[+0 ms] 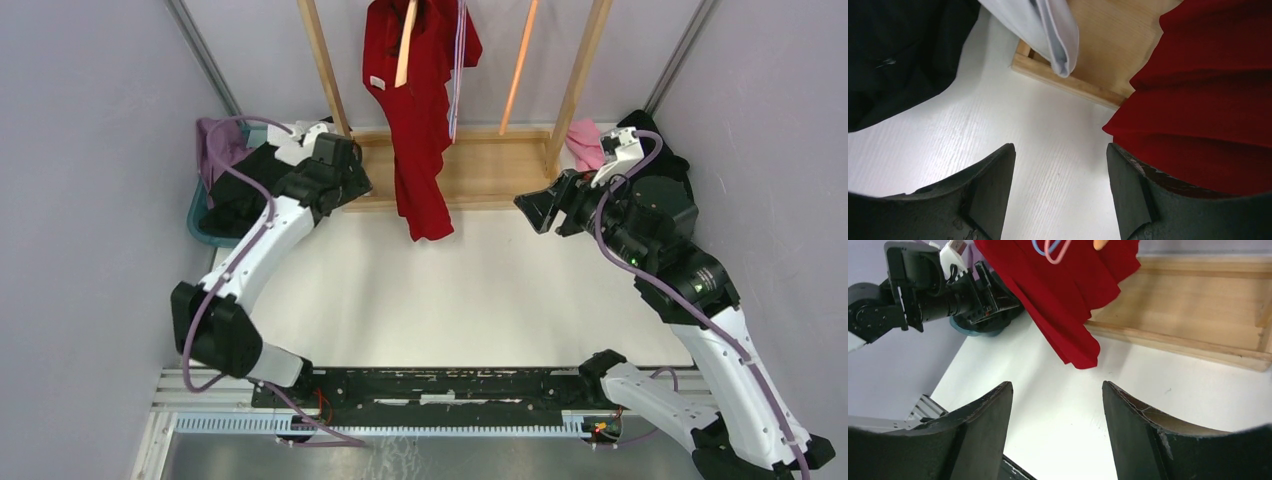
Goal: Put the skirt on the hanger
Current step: Place the hanger on the clothesline, then pick up the skirt from the bin.
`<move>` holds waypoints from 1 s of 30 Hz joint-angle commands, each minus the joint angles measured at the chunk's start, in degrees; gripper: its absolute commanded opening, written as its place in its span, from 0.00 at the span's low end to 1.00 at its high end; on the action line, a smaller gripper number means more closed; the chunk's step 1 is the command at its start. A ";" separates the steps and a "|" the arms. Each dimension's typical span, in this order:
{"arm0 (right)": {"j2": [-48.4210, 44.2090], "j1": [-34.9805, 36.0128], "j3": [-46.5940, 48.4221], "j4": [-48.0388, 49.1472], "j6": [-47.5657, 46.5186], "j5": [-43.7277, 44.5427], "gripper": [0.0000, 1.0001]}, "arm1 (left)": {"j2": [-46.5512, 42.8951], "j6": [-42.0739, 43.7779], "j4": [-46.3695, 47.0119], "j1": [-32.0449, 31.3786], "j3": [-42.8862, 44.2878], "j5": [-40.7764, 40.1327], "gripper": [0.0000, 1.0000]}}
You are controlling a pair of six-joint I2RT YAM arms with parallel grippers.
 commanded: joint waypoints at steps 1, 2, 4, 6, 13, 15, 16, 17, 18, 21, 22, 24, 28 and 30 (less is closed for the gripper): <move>-1.97 -0.20 -1.54 0.56 -2.04 2.34 0.71 | 6.09 1.25 8.44 1.16 3.48 1.91 0.74; -2.23 -0.23 -1.87 0.33 -2.33 2.79 0.71 | 7.99 1.04 8.77 1.46 4.17 1.92 0.73; -2.72 -0.27 -2.42 -0.04 -2.88 3.21 0.72 | 11.37 0.71 9.60 2.03 5.20 2.10 0.73; -3.21 -0.30 -3.01 -0.20 -3.18 3.54 0.72 | 14.65 0.35 10.05 2.43 6.43 2.15 0.72; -3.64 -0.53 -5.15 -0.16 -4.23 3.51 0.72 | 22.27 -0.79 11.87 3.06 10.06 0.55 0.70; -3.70 -0.67 -5.75 -0.04 -4.42 3.58 0.72 | 23.82 -1.01 12.03 3.23 10.96 -0.08 0.69; -3.79 -0.77 -6.06 0.12 -4.50 3.58 0.72 | 24.47 -1.07 12.05 3.45 11.53 -0.35 0.69; -3.88 -0.90 -6.35 0.29 -4.50 3.42 0.72 | 25.14 -1.11 12.03 3.55 12.11 -0.61 0.67; -3.90 -0.95 -6.58 0.53 -4.53 3.30 0.72 | 25.66 -1.15 12.01 3.57 12.68 -0.86 0.65; -3.90 -1.21 -7.34 0.91 -4.60 2.83 0.72 | 26.95 -1.20 12.39 3.69 14.11 -1.73 0.57; -3.90 -1.24 -7.72 1.07 -4.62 2.76 0.72 | 27.41 -1.08 12.36 3.74 14.61 -1.94 0.54; -3.90 -1.47 -8.11 1.28 -4.65 2.55 0.72 | 28.49 -0.92 11.65 4.06 15.96 -1.89 0.49; -3.90 -1.85 -9.04 1.59 -4.88 2.34 0.72 | 29.32 -0.56 11.35 4.30 15.68 -1.84 0.46; -3.90 -2.03 -9.46 1.79 -4.74 2.19 0.72 | 29.45 -0.30 11.69 4.32 15.17 -1.72 0.44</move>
